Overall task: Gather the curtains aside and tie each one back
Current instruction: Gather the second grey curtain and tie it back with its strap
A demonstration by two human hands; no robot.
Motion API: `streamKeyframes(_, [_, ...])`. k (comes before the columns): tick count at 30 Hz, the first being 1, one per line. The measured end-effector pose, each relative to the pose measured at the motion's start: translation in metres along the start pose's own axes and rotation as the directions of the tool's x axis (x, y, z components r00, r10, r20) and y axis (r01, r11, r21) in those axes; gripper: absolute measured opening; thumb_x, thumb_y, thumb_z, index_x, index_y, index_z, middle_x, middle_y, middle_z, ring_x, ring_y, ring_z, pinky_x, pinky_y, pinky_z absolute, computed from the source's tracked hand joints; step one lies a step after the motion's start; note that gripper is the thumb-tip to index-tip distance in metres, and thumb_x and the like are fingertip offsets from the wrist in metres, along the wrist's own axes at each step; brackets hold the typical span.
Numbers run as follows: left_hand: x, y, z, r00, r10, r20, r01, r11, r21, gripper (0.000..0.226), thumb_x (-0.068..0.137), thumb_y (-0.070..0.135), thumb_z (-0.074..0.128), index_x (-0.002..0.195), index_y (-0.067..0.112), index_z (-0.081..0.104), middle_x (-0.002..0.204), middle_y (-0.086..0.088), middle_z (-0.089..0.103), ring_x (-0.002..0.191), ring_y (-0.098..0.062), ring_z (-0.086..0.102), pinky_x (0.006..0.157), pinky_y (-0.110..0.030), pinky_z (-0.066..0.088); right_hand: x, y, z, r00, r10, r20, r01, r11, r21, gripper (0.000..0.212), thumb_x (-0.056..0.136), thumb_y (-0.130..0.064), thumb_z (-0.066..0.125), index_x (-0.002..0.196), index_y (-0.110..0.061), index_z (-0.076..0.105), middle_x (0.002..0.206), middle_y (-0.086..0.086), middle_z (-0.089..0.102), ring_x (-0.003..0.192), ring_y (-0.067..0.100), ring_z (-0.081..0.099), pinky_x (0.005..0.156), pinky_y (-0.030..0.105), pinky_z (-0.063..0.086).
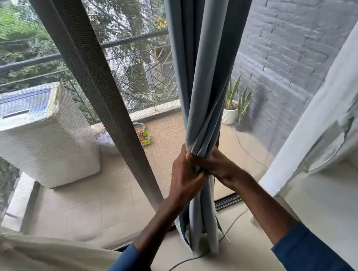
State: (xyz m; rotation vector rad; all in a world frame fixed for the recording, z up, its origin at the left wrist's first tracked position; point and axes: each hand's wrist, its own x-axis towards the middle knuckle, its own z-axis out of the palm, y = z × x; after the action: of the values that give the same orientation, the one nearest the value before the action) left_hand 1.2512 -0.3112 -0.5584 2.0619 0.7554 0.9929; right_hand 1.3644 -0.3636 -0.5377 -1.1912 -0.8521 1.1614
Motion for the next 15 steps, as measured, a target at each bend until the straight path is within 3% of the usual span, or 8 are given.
streamKeyframes(3, [0.002, -0.004, -0.004, 1.0, -0.03, -0.002, 0.03, 0.999, -0.025, 0.039, 0.071, 0.027, 0.056, 0.11, 0.032, 0.055, 0.083, 0.018, 0.063, 0.075, 0.0, 0.066, 0.061, -0.024, 0.056, 0.0, 0.001, -0.006, 0.998, 0.005, 0.067, -0.008, 0.999, 0.041, 0.112, 0.06, -0.054, 0.093, 0.143, 0.003, 0.043, 0.123, 0.016, 0.07, 0.114, 0.023, 0.068, 0.088, 0.028, 0.056])
streamKeyframes(5, [0.004, -0.008, -0.008, 0.999, -0.041, 0.016, 0.042, 0.998, -0.036, 0.037, 0.074, 0.02, 0.058, 0.111, 0.026, 0.056, 0.081, 0.018, 0.063, 0.074, -0.003, 0.067, 0.061, -0.03, 0.058, 0.0, 0.005, -0.006, 0.997, -0.015, 0.079, 0.009, 0.997, 0.078, 0.102, 0.067, -0.051, 0.09, 0.14, 0.005, 0.046, 0.111, 0.008, 0.074, 0.101, 0.014, 0.071, 0.076, 0.018, 0.055])
streamKeyframes(9, [0.007, -0.01, -0.009, 0.997, -0.006, 0.078, 0.008, 1.0, -0.028, 0.043, 0.071, 0.02, 0.068, 0.112, 0.017, 0.056, 0.088, 0.001, 0.07, 0.076, -0.015, 0.07, 0.062, -0.04, 0.058, 0.004, 0.01, 0.0, 0.999, -0.035, 0.01, 0.034, 0.996, 0.084, 0.095, 0.064, -0.055, 0.09, 0.134, 0.0, 0.057, 0.117, 0.014, 0.073, 0.11, 0.024, 0.07, 0.087, 0.026, 0.056])
streamKeyframes(15, [0.004, -0.012, -0.002, 0.998, -0.055, 0.005, 0.055, 0.996, -0.074, 0.028, 0.061, 0.02, 0.074, 0.087, 0.023, 0.064, 0.076, 0.002, 0.069, 0.069, -0.014, 0.07, 0.054, -0.04, 0.056, 0.001, 0.012, -0.003, 0.999, -0.025, 0.045, 0.018, 0.99, 0.139, 0.081, 0.065, -0.055, 0.09, 0.123, -0.004, 0.067, 0.113, 0.014, 0.074, 0.109, 0.024, 0.07, 0.086, 0.025, 0.056])
